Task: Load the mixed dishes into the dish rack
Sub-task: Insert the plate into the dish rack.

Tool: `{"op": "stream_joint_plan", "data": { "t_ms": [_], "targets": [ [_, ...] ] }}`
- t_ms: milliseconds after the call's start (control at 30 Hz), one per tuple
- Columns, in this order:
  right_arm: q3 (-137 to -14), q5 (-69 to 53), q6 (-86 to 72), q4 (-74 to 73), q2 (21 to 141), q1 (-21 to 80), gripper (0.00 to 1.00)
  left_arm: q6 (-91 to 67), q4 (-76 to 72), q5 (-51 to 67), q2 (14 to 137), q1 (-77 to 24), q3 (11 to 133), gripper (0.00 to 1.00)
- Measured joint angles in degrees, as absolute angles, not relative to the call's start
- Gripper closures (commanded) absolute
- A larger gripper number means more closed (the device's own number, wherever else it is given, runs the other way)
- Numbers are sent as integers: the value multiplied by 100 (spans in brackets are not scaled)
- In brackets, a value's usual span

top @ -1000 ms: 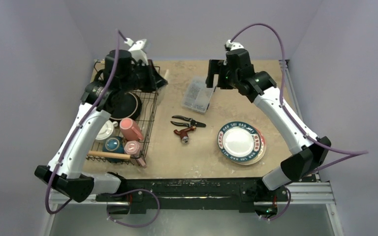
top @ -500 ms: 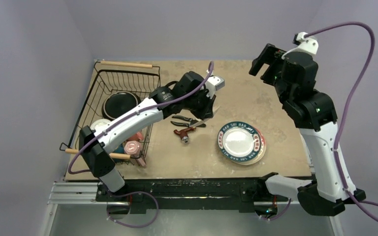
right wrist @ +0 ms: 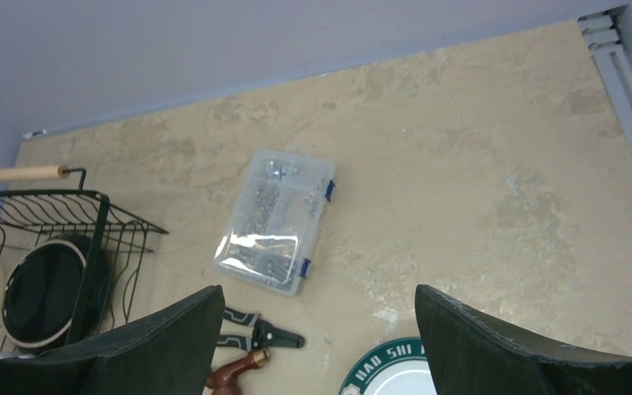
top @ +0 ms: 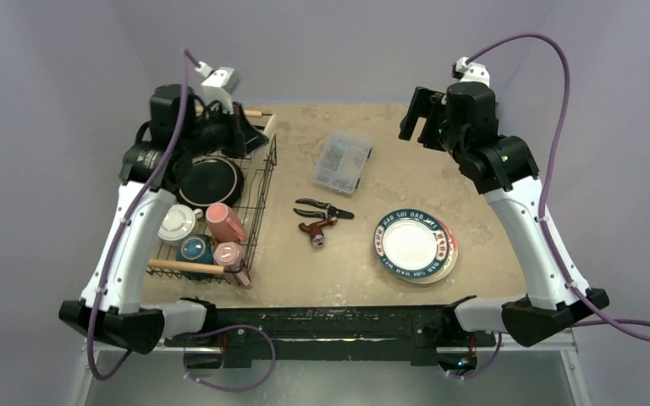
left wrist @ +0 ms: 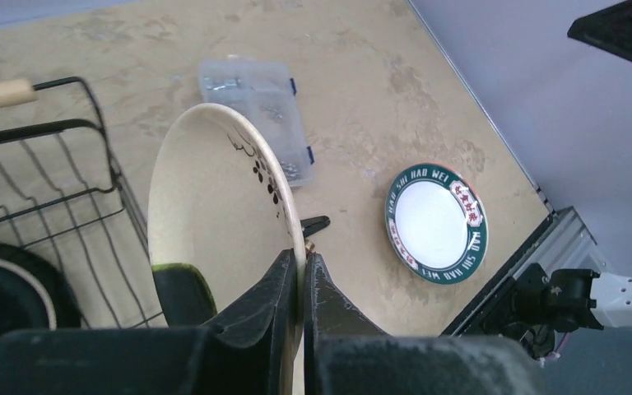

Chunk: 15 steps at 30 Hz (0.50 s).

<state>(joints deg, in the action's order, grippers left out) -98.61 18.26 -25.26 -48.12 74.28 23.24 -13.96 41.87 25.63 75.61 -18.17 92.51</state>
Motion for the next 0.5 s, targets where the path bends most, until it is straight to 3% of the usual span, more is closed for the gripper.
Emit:
{"op": "stream_joint_plan", "data": {
  "t_ms": [233, 500],
  "targets": [
    [-10016, 1378, -2569, -5192, 7797, 2324, 16, -1647, 4066, 3747, 6792, -130, 8302, 100],
    [-10278, 919, -2657, -5459, 8250, 2324, 18, -1647, 3868, 4622, 8307, 311, 7885, 100]
  ]
}}
